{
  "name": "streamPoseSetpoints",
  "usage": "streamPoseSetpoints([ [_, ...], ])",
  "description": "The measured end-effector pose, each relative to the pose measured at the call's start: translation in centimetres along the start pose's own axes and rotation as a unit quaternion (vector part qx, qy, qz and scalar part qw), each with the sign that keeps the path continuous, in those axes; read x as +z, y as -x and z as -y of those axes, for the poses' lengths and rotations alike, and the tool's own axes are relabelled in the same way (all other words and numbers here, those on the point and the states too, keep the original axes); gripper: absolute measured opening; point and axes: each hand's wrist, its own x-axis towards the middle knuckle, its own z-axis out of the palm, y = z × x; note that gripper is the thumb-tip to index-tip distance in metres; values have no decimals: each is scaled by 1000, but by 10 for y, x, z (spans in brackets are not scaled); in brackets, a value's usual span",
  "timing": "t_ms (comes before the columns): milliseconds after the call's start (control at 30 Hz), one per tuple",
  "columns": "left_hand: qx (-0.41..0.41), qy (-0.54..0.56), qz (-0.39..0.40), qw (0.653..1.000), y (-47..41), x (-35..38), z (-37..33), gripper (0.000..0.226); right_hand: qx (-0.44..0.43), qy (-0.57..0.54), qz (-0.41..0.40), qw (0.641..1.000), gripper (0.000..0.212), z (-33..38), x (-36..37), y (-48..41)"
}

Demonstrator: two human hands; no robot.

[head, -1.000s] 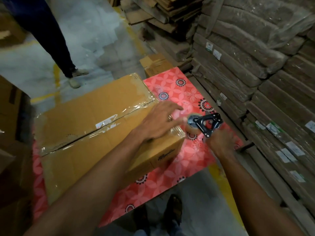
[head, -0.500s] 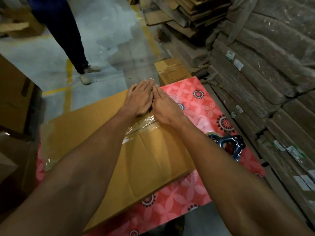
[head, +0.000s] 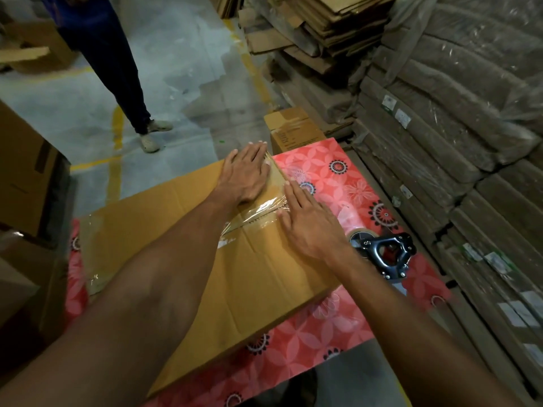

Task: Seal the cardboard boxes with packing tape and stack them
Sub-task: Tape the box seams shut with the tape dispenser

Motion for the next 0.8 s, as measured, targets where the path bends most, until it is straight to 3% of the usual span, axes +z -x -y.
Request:
streamPoseSetpoints([
  [100, 3, -11, 23, 1000, 11, -1, -11, 62, 10, 6, -3, 1000, 64, 2, 2, 3],
  [267, 76, -4, 10, 997, 60, 17, -36, 57, -2, 7, -6, 1000, 64, -3, 4, 1],
  [500, 65, 0, 14, 998, 64, 14, -38, 58, -24, 36, -1, 999, 63, -10, 3, 50],
  [667, 32, 5, 28, 999, 70, 11, -52, 58, -13, 64, -59, 996, 64, -19, 12, 101],
  [800, 102, 13, 15, 995, 103, 27, -79, 56, -21, 53, -77, 995, 65, -22, 18, 94],
])
